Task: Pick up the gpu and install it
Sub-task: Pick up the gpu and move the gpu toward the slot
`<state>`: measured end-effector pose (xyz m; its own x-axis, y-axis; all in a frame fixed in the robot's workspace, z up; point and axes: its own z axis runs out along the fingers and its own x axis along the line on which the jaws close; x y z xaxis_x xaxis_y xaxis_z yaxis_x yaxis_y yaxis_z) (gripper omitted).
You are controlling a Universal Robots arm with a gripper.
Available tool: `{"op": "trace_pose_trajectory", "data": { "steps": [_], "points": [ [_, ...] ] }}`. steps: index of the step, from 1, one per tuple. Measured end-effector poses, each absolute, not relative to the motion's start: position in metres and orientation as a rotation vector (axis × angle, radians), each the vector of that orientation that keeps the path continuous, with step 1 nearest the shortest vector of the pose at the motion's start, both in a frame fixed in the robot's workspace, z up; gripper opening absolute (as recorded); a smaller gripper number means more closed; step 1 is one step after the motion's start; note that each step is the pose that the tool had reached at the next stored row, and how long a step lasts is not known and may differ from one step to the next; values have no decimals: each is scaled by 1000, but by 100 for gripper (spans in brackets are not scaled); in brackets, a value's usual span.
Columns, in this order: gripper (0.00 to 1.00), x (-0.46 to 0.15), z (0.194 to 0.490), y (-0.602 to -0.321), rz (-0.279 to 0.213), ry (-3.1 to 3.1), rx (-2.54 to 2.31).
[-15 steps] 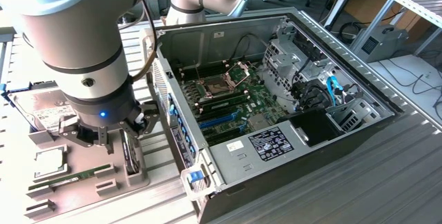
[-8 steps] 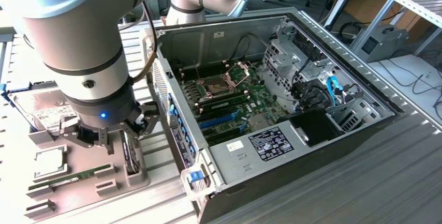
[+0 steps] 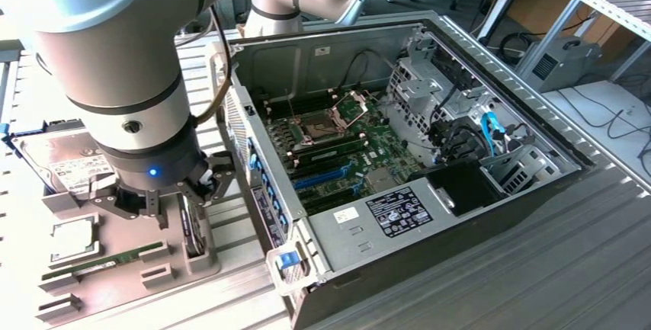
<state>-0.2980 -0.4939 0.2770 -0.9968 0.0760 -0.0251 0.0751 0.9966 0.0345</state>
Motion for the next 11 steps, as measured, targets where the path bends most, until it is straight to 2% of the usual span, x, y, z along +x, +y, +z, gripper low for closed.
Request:
{"op": "trace_pose_trajectory", "data": {
  "steps": [11],
  "points": [
    [48,-298,274,-494,52,3112,118]
  ]
}}
